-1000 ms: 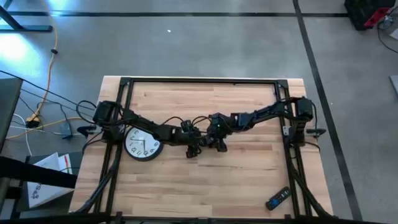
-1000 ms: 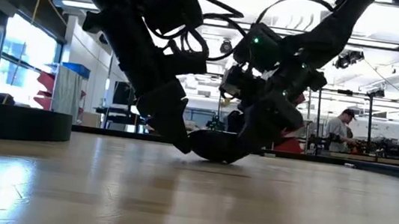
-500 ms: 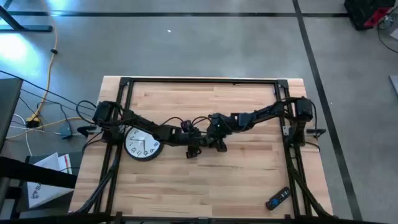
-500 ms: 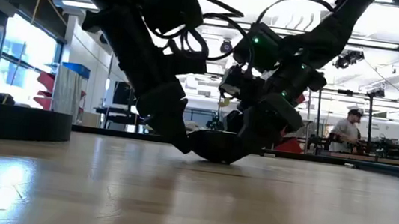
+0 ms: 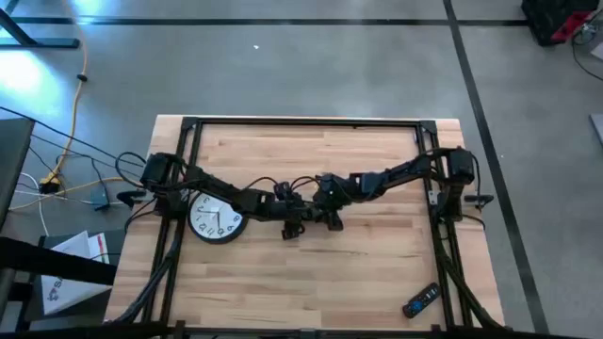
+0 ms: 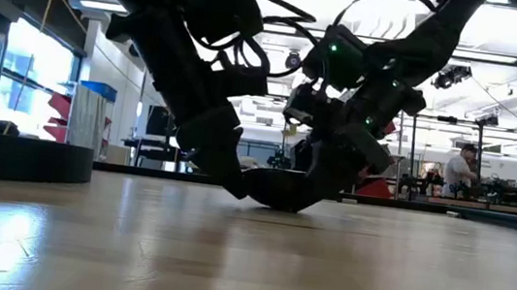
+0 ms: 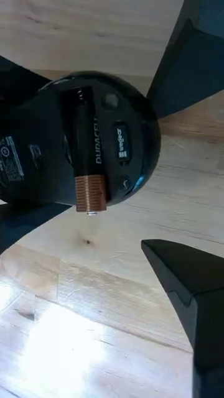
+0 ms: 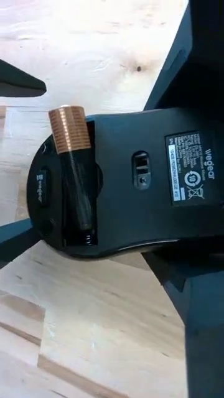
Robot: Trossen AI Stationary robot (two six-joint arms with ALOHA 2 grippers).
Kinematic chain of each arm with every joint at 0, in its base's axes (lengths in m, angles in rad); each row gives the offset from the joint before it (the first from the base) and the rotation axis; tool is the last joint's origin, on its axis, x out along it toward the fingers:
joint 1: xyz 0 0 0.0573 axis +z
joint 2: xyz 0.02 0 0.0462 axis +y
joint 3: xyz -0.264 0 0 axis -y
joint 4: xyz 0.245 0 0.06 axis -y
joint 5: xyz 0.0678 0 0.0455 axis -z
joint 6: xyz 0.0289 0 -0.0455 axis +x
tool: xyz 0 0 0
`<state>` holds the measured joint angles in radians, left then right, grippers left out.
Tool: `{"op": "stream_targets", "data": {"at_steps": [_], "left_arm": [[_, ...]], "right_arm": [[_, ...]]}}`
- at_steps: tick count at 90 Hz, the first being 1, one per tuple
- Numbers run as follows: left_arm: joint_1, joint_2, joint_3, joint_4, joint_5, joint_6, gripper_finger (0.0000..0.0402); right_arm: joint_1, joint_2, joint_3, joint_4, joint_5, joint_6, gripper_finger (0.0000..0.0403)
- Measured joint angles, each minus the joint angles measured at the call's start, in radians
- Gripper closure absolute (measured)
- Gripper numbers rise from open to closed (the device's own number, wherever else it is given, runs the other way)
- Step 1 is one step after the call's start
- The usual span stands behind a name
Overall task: Insert battery
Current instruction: Insert the black battery into the black computer mouse
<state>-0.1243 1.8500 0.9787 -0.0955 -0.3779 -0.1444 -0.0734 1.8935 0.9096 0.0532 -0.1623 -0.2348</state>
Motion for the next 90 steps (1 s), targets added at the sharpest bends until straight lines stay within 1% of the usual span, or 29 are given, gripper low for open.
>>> {"op": "stream_targets", "data": {"at_steps": [8,24,48,60,66,74,85,90], "left_arm": [[-0.002,-0.035,0.0,-0.014,0.012,0.001,0.0085],[-0.011,-0.1,0.001,-0.008,0.048,0.0,0.0085],[-0.002,-0.098,0.001,0.027,0.047,-0.017,0.0085],[0.002,-0.13,-0.001,0.051,0.052,0.021,0.0094],[0.006,-0.149,0.0,0.052,0.057,0.033,0.0111],[0.022,-0.151,0.0,0.047,0.071,0.032,0.0147],[0.044,-0.14,-0.001,0.057,0.094,0.008,0.022],[0.049,-0.139,-0.026,0.086,0.095,-0.006,0.0254]], "right_arm": [[0.004,-0.001,0.0,0.0,0.031,-0.016,0.0153],[0.005,-0.001,0.0,0.001,0.059,-0.055,0.0154],[0.008,-0.001,0.001,0.003,0.087,-0.078,0.0155],[0.016,0.0,0.001,-0.008,0.103,-0.079,0.0155],[0.016,0.0,0.001,-0.011,0.103,-0.08,0.0155],[0.014,0.0,0.001,-0.012,0.101,-0.085,0.0155],[0.01,0.001,0.001,-0.014,0.089,-0.088,0.0155],[0.01,0.001,0.001,-0.014,0.088,-0.092,0.0155]]}}
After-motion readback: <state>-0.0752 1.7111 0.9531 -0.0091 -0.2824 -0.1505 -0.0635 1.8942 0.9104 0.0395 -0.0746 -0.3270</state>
